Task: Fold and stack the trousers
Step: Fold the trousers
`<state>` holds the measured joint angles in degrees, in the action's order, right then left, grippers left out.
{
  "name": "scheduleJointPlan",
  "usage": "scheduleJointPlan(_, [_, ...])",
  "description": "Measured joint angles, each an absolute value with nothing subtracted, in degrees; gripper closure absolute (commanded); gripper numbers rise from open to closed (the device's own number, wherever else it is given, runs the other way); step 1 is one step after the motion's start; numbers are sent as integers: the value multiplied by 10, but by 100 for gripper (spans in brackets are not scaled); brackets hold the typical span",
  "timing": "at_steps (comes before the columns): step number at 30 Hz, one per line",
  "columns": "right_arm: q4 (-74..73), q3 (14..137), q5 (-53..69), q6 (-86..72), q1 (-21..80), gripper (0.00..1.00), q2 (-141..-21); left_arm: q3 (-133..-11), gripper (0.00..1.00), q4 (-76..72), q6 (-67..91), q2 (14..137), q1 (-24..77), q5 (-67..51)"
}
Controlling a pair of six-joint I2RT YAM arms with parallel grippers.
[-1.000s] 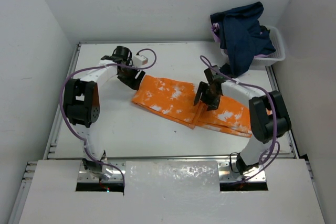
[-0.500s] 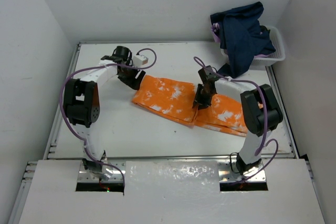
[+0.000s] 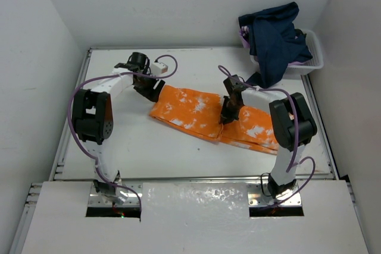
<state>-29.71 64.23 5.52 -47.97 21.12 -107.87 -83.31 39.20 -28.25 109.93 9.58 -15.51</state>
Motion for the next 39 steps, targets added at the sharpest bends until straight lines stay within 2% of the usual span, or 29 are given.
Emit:
scheduleJointPlan(7, [-297, 655, 56, -435, 214, 100, -1079, -833, 36, 392, -283, 1099, 96, -155])
scheduleJointPlan(16, [-284, 764, 54, -338, 224, 100, -1060, -833, 33, 388, -277, 1099, 96, -154])
scheduleJointPlan(29, [-282, 742, 13, -315, 223, 100, -1018, -833, 33, 364, -245, 1090, 96, -147])
scheduleJointPlan(37, [-246, 684, -15, -310, 223, 100, -978, -833, 31, 348, -223, 1081, 96, -150])
scheduleJointPlan(39, [-242, 667, -16, -319, 223, 88, -986, -833, 29, 345, -215, 1081, 96, -158])
